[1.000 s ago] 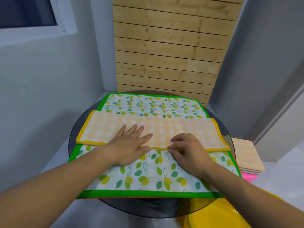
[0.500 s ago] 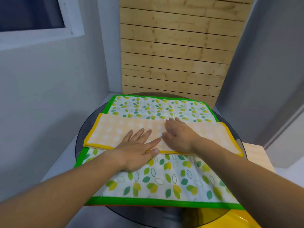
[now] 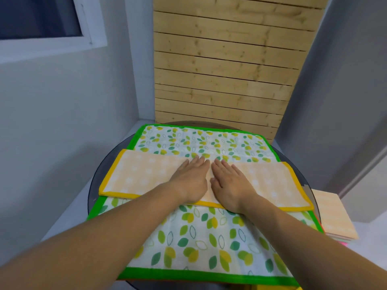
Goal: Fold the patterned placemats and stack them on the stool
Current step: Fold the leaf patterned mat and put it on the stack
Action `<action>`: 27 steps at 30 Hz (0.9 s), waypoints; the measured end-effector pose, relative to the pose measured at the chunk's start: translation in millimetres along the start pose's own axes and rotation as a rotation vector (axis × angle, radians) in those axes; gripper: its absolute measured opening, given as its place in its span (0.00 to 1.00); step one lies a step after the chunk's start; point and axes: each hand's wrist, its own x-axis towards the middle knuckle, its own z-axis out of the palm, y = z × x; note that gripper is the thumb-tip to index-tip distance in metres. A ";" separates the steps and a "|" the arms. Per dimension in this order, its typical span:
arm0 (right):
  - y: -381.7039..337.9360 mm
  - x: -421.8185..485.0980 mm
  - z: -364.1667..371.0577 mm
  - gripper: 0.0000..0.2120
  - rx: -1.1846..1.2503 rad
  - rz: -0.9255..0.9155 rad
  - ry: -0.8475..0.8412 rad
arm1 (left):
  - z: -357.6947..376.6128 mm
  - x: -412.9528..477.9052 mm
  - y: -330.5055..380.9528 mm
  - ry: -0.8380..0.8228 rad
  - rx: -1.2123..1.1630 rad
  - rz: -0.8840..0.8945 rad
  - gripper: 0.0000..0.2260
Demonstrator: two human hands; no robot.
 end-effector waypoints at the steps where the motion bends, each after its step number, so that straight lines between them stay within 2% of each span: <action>1: 0.5 0.5 0.2 0.28 0.003 -0.002 0.001 | 3.0 4.7 3.4 -0.021 -0.003 -0.016 0.26; 7: 0.9 1.1 0.7 0.28 -0.013 -0.005 -0.017 | 13.2 0.9 -11.8 0.022 0.033 -0.202 0.31; 16: 3.0 1.8 -0.2 0.27 -0.007 -0.010 -0.026 | -0.5 -28.9 -87.6 0.094 0.057 -0.483 0.39; 20: 2.8 1.6 -1.0 0.27 -0.005 -0.010 -0.028 | -7.6 -39.5 -112.6 0.094 0.110 -0.540 0.39; 27: 0.8 0.2 -3.3 0.27 0.009 -0.001 -0.032 | -11.8 -41.5 -113.9 0.081 0.161 -0.647 0.44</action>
